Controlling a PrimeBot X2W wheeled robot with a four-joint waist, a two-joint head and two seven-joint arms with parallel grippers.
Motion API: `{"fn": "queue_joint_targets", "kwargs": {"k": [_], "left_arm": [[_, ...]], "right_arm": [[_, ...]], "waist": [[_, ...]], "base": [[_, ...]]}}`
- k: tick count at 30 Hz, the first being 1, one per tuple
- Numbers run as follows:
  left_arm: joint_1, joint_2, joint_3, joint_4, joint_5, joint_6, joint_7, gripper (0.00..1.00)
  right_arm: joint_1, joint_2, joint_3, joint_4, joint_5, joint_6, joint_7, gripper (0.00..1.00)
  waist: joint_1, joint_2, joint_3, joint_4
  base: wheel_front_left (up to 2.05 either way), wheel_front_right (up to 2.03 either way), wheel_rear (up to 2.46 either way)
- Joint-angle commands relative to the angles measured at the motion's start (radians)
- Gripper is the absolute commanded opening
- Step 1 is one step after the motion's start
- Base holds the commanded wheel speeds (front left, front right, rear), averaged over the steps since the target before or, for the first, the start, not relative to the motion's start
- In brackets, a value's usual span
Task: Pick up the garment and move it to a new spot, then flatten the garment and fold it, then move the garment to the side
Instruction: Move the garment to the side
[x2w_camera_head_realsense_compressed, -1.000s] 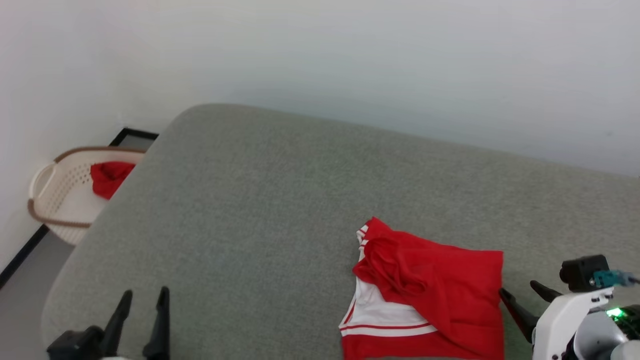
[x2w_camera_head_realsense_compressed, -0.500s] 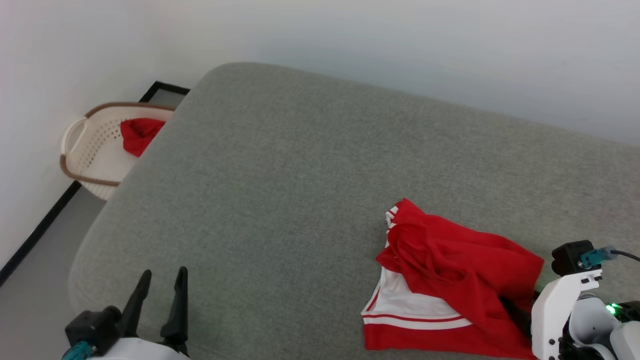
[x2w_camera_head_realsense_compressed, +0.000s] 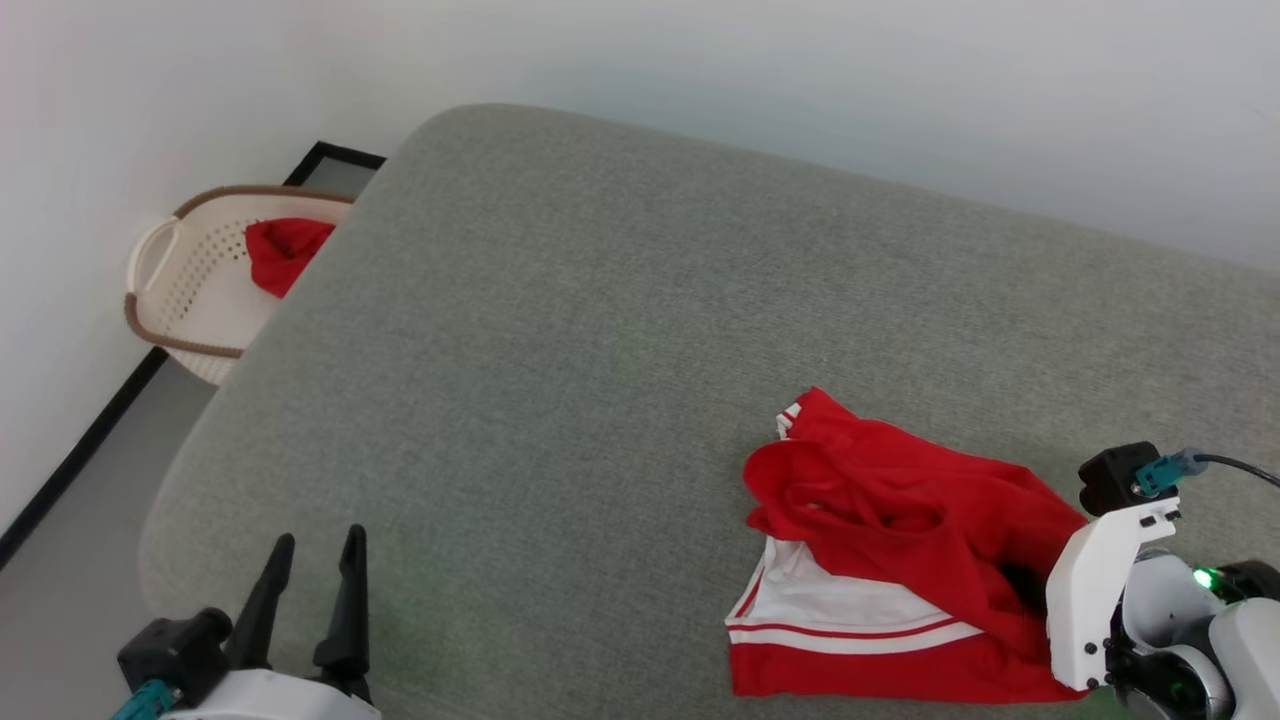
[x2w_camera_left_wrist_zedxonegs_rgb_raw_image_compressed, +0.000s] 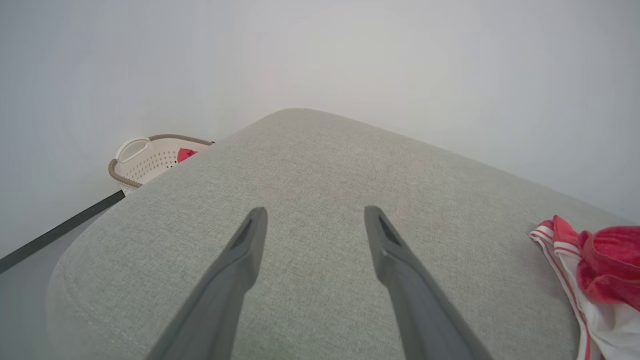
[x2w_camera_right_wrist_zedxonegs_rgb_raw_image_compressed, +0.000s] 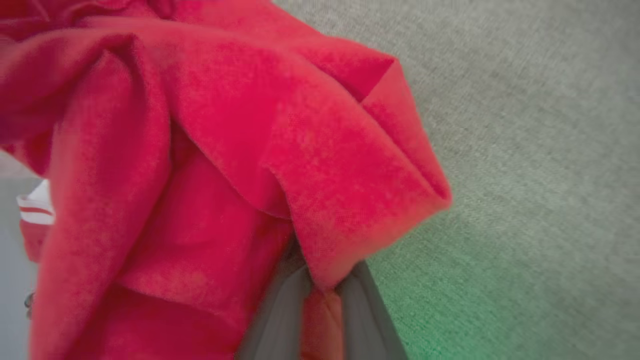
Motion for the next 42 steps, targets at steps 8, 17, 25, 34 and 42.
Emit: {"fn": "queue_joint_targets", "kwargs": {"k": [8, 17, 25, 34, 42], "left_arm": [[0.012, -0.001, 0.003, -0.007, 0.015, 0.000, -0.003, 1.00], [-0.002, 0.016, -0.017, -0.008, 0.021, 0.000, -0.003, 1.00], [-0.038, 0.028, -0.041, -0.014, 0.027, 0.000, -0.003, 1.00], [-0.105, 0.034, -0.077, -0.025, 0.034, 0.000, -0.003, 1.00], [-0.173, 0.054, -0.100, -0.037, 0.036, 0.000, -0.003, 1.00]], "right_arm": [[-0.020, -0.063, 0.040, -0.124, 0.003, -0.001, -0.006, 0.00], [-0.054, -0.108, 0.046, -0.207, -0.012, -0.001, -0.021, 0.00], [-0.134, -0.179, 0.081, -0.219, 0.019, -0.001, -0.031, 0.00], [-0.268, -0.298, 0.159, -0.147, 0.076, -0.001, -0.109, 0.00], [-0.400, -0.396, 0.234, -0.053, 0.098, -0.001, -0.206, 0.00]], "waist": [[0.0000, 0.0000, -0.022, -0.053], [0.0000, 0.0000, -0.051, -0.120], [0.0000, 0.0000, -0.035, -0.185], [0.0000, 0.0000, 0.038, -0.265], [0.0000, 0.0000, 0.115, -0.334]], "base": [[0.00, 0.00, 0.00], [0.00, 0.00, 0.00], [0.00, 0.00, 0.00], [0.00, 0.00, 0.00], [0.00, 0.00, 0.00]]}}
